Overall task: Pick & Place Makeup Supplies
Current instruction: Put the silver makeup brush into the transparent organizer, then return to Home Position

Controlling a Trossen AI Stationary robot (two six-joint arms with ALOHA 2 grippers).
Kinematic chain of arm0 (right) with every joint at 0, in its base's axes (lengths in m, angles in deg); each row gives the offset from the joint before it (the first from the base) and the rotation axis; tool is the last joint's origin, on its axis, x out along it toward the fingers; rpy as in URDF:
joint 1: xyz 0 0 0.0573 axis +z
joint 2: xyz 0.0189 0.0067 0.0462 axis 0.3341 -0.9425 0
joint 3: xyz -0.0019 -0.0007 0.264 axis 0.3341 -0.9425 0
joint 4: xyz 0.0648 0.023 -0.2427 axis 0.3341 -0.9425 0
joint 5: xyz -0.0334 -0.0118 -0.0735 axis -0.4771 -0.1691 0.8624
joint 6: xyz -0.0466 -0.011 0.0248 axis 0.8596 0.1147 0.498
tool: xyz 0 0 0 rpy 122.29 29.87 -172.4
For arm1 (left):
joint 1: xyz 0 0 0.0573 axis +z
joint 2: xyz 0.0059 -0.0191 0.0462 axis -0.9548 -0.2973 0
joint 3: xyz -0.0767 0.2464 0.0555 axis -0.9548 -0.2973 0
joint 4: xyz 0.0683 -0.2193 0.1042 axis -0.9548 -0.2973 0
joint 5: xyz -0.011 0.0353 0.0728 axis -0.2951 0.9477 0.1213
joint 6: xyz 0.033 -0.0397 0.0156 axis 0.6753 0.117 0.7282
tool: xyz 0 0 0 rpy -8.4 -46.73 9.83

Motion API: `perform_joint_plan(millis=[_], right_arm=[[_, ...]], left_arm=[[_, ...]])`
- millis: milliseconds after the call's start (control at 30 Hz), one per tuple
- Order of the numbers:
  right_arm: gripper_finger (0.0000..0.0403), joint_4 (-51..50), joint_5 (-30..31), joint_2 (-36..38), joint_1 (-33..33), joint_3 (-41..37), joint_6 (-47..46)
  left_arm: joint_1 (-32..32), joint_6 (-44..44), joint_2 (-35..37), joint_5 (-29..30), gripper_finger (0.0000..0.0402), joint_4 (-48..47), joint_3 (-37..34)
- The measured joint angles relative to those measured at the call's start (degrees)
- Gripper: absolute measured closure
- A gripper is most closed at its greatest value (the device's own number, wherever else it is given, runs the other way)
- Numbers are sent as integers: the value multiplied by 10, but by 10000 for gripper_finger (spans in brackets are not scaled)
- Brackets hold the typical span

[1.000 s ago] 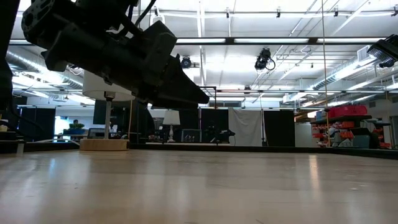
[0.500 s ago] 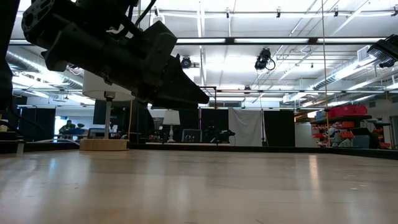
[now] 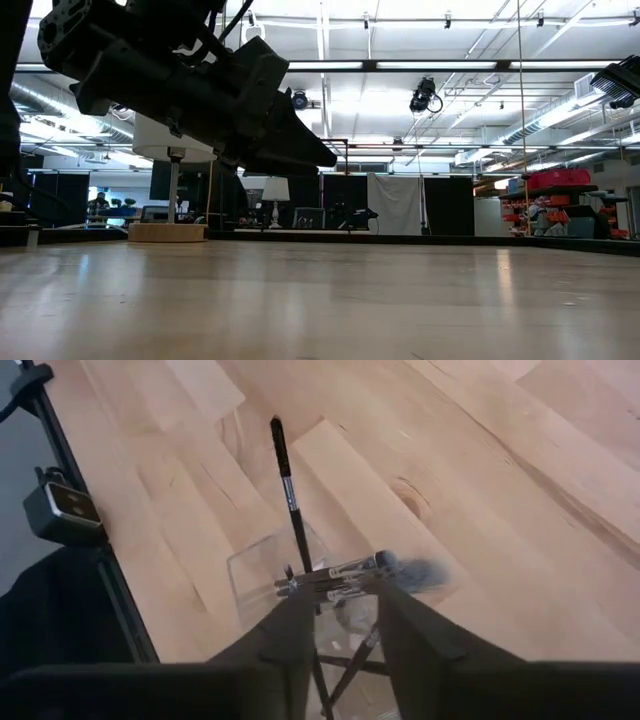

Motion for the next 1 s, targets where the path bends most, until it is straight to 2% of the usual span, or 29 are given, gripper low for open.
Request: perform_joint_plan(millis=[267, 467, 600, 667, 733, 867, 1000], right_arm=[[213, -42, 0, 12, -1, 0, 0], [195, -96, 2, 75, -1, 0, 51], [211, -139, 16, 112, -10, 0, 77], [226, -161, 47, 125, -19, -5, 106], [244, -154, 51, 144, -27, -22, 148], [284, -53, 49, 213, -46, -92, 249], [321, 133, 43, 306, -79, -199, 384]], left_arm=[[0, 0, 0, 0, 166, 0, 0], [0, -3, 0, 0, 166, 0, 0], [2, -4, 0, 0, 166, 0, 0], [3, -4, 0, 0, 166, 1, 0], [4, -4, 0, -1, 166, 3, 0], [6, -11, 0, -2, 166, 5, 0], [6, -12, 0, -1, 166, 6, 0]])
